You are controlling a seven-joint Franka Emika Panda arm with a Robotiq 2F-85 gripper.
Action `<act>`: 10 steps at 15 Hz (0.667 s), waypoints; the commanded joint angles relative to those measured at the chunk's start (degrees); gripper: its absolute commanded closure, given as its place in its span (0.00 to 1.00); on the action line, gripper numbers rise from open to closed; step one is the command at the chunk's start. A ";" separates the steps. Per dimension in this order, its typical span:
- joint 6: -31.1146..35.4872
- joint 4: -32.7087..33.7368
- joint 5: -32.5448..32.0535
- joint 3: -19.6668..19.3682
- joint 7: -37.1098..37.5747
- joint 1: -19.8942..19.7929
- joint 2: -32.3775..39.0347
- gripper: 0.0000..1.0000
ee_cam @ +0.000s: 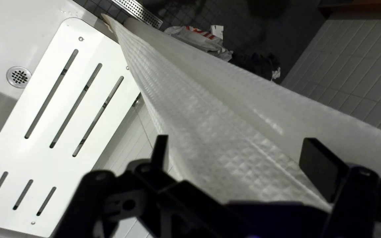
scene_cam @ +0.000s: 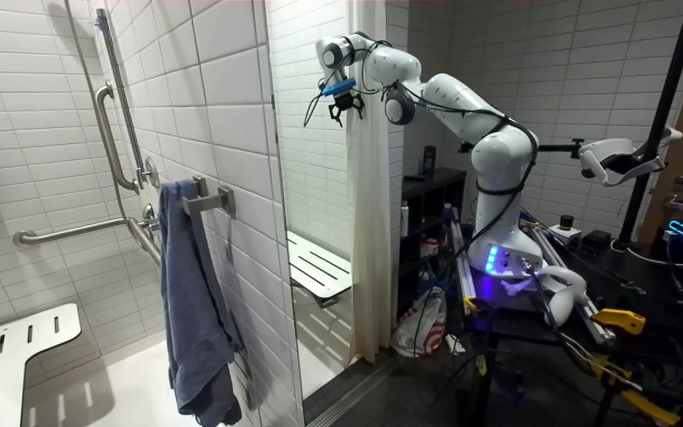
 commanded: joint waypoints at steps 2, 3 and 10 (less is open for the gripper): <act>2.75 -1.29 0.02 0.34 1.33 -0.07 -0.76 0.00; 3.18 -1.30 0.02 0.33 1.59 -0.01 -0.75 0.00; 5.69 -0.48 0.36 0.45 1.50 -0.83 -0.46 0.00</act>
